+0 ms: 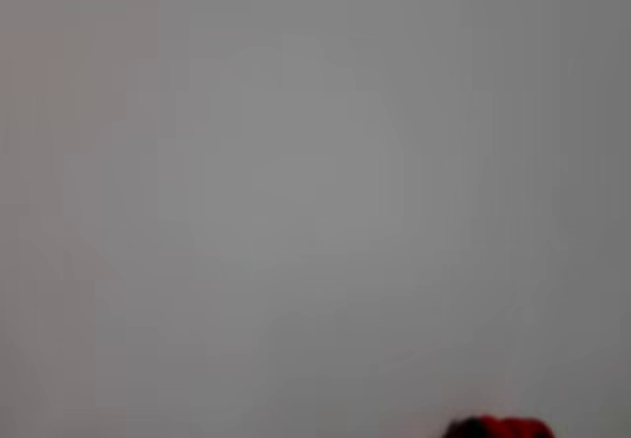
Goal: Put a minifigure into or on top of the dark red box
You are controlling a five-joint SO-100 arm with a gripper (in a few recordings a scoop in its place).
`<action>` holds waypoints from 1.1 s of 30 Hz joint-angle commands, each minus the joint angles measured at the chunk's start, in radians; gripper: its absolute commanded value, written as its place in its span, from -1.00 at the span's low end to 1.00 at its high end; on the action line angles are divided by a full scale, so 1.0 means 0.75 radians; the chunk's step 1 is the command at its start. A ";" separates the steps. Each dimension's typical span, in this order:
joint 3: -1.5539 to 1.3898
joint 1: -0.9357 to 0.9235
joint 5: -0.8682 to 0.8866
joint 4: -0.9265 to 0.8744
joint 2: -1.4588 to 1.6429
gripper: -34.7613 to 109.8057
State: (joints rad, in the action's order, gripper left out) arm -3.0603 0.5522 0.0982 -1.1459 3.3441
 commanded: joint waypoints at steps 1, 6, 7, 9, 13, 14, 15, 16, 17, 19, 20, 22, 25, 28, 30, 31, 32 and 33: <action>0.012 0.012 0.000 -0.029 0.022 -0.52; 0.012 0.012 0.000 -0.029 0.022 -0.52; 0.012 0.012 0.000 -0.029 0.022 -0.52; 0.012 0.012 0.002 -0.029 0.022 -0.52; 0.012 -0.004 0.033 -0.029 0.020 -0.45; 0.012 -0.010 0.123 -0.035 0.020 -0.42; 0.004 -0.010 0.327 -0.053 0.020 -0.38; -0.020 -0.004 0.628 -0.084 0.020 -0.33; -0.039 -0.004 0.830 -0.125 0.022 -0.28; -0.035 -0.049 0.976 -0.209 0.016 -0.30; -0.012 -0.076 1.064 -0.221 0.016 -0.32; 0.037 -0.086 1.156 -0.151 0.016 -0.41; 0.112 -0.168 1.295 -0.194 0.014 -0.40; 0.211 -0.143 1.291 -0.192 0.014 -0.36; 0.288 -0.147 1.376 -0.252 0.014 -0.39; 0.319 -0.143 1.383 -0.243 0.014 -0.40; 0.344 -0.147 1.411 -0.233 0.014 -0.39; 0.356 -0.157 1.458 -0.229 0.014 -0.38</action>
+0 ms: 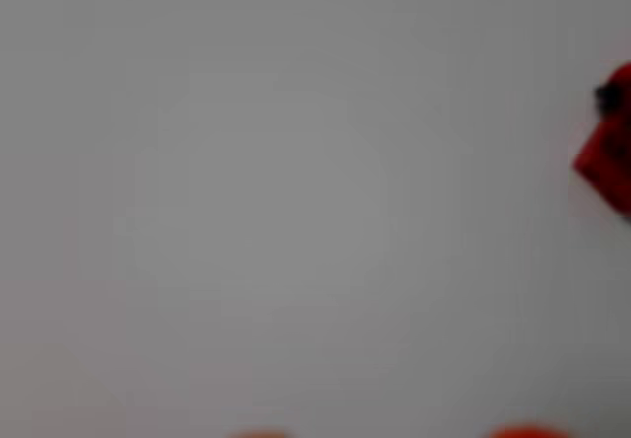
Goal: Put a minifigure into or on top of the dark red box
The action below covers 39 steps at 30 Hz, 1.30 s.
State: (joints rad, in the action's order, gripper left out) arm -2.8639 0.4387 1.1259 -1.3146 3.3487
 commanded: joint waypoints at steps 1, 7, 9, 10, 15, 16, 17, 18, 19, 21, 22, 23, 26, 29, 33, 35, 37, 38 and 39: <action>0.100 -0.010 0.174 -0.014 0.008 -0.34; -0.004 -0.033 0.540 0.055 0.008 -0.23; -0.041 -0.067 0.593 0.067 0.008 -0.22; -0.055 -0.088 0.610 0.076 0.008 -0.22; -0.082 -0.168 0.714 0.115 -0.020 -0.20; -0.082 -0.184 0.726 0.135 -0.051 -0.20; -0.067 -0.192 0.747 0.149 -0.092 -0.19; -0.035 -0.196 0.763 0.160 -0.157 -0.19; 0.008 -0.202 0.771 0.174 -0.252 -0.19; 0.117 -0.215 0.759 0.215 -0.470 -0.19; 0.174 -0.223 0.734 0.243 -0.589 -0.19; 0.227 -0.219 0.742 0.247 -0.702 -0.19; 0.309 -0.192 0.773 0.288 -0.939 -0.19; 0.295 -0.155 0.843 0.425 -1.084 -0.20; 0.356 -0.139 0.904 0.483 -1.264 -0.21; 0.417 -0.153 0.888 0.493 -1.362 -0.21; 0.454 -0.166 0.873 0.517 -1.430 -0.22; 0.460 -0.172 0.871 0.522 -1.446 -0.22; 0.456 -0.178 0.877 0.524 -1.448 -0.22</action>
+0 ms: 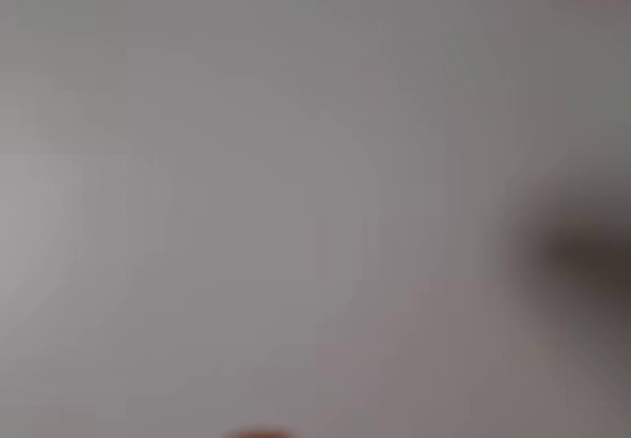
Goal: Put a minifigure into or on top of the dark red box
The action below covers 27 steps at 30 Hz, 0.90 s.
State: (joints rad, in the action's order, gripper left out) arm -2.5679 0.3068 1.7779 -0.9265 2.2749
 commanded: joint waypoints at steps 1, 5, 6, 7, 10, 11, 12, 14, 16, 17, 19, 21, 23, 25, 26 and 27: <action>0.049 -0.012 0.010 0.018 -0.014 -0.22; 0.037 -0.082 -0.031 0.053 -0.022 -0.22; 0.041 -0.098 -0.039 0.053 -0.027 -0.22; 0.051 -0.110 -0.049 0.053 -0.037 -0.22; 0.096 -0.131 -0.065 0.061 -0.108 -0.22; 0.108 -0.135 -0.076 0.074 -0.137 -0.22; 0.123 -0.135 -0.078 0.088 -0.168 -0.22; 0.153 -0.127 -0.076 0.102 -0.225 -0.22; 0.184 -0.121 -0.078 0.125 -0.282 -0.22; 0.205 -0.119 -0.080 0.127 -0.313 -0.22; 0.235 -0.117 -0.082 0.129 -0.362 -0.22; 0.241 -0.117 -0.090 0.147 -0.389 -0.22; 0.241 -0.121 -0.094 0.166 -0.403 -0.22; 0.239 -0.127 -0.104 0.192 -0.419 -0.22; 0.245 -0.129 -0.104 0.202 -0.434 -0.22; 0.256 -0.131 -0.104 0.211 -0.452 -0.22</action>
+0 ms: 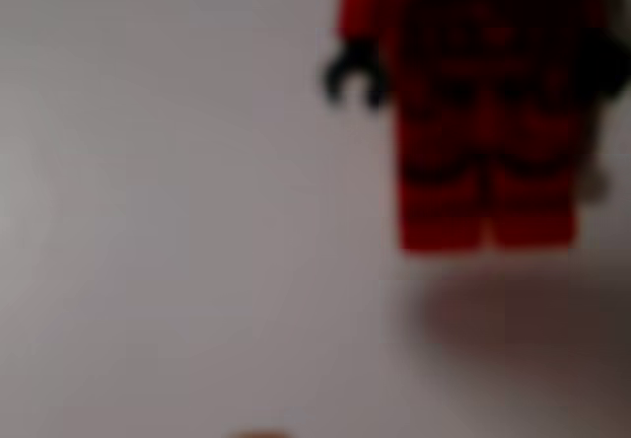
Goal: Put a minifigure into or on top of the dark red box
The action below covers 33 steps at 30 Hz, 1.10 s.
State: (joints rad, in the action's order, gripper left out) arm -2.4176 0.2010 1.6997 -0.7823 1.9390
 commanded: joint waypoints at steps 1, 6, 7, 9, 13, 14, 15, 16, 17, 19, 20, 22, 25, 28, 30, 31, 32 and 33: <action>0.070 0.010 -0.004 0.018 -0.025 -0.22; 0.127 0.020 -0.010 0.025 -0.117 -0.21; 0.139 0.025 -0.012 0.029 -0.137 -0.21; 0.168 0.029 -0.016 0.033 -0.176 -0.21; 0.194 0.031 -0.016 0.035 -0.221 -0.21; 0.198 0.031 -0.018 0.041 -0.229 -0.21; 0.202 0.031 -0.025 0.049 -0.239 -0.21; 0.209 0.027 -0.029 0.053 -0.252 -0.21; 0.213 0.025 -0.031 0.055 -0.260 -0.21; 0.213 0.025 -0.031 0.063 -0.272 -0.21; 0.217 0.025 -0.031 0.070 -0.278 -0.21; 0.229 0.027 -0.035 0.074 -0.295 -0.21; 0.241 0.027 -0.041 0.076 -0.309 -0.21; 0.243 0.027 -0.041 0.076 -0.313 -0.21; 0.245 0.025 -0.047 0.078 -0.315 -0.22; 0.245 0.022 -0.049 0.078 -0.315 -0.22; 0.245 0.020 -0.051 0.078 -0.317 -0.22; 0.245 0.018 -0.055 0.078 -0.317 -0.22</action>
State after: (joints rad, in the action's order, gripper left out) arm -2.2580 0.2025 1.6628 -0.7256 1.6920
